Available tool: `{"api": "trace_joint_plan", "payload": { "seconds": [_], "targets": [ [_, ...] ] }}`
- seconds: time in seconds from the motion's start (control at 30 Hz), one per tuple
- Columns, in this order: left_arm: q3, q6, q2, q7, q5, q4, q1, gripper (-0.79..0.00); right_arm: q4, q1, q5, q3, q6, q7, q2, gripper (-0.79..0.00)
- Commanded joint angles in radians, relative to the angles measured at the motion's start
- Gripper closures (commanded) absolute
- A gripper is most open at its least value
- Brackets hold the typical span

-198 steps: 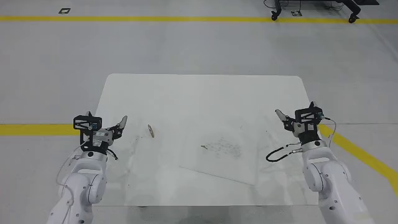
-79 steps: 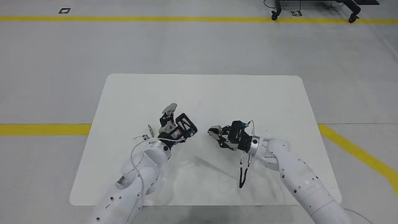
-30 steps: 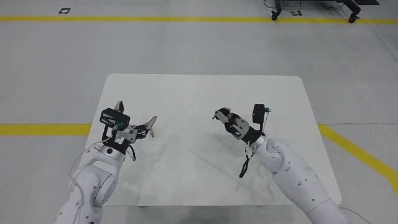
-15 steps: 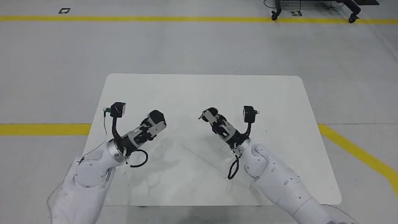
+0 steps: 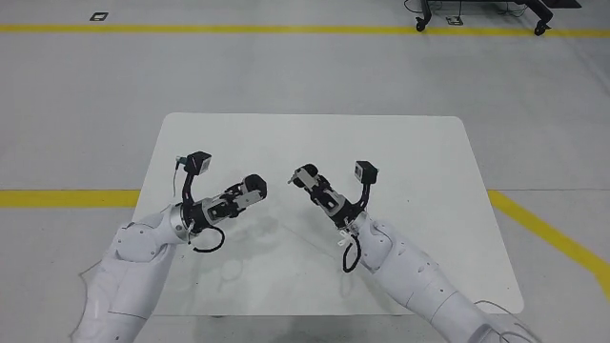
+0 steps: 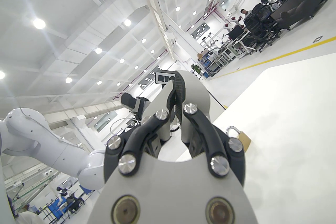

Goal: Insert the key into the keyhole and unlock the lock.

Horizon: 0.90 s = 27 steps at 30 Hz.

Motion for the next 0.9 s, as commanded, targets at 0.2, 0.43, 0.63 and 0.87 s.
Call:
{"api": "trace_joint_plan", "payload": {
  "seconds": [0.2,0.43,0.63,0.87],
  "targets": [
    [0.019,-0.01,0.002,0.084,0.106,-0.014,0.014,-0.443,0.003,0.009,-0.012,-0.018,0.0,0.016,-0.02,0.0],
    [0.037,-0.007,0.006,0.107,0.127,-0.019,0.015,-0.379,0.0,0.003,-0.072,-0.015,0.0,0.005,-0.024,0.0],
    [0.048,0.004,0.01,0.117,0.129,-0.019,0.013,-0.342,0.0,0.001,-0.088,-0.016,0.0,0.005,-0.027,0.0],
    [0.047,0.014,0.016,0.142,0.158,-0.02,0.011,-0.326,0.001,0.001,-0.069,-0.02,0.0,0.025,-0.029,0.0]
  ]
}}
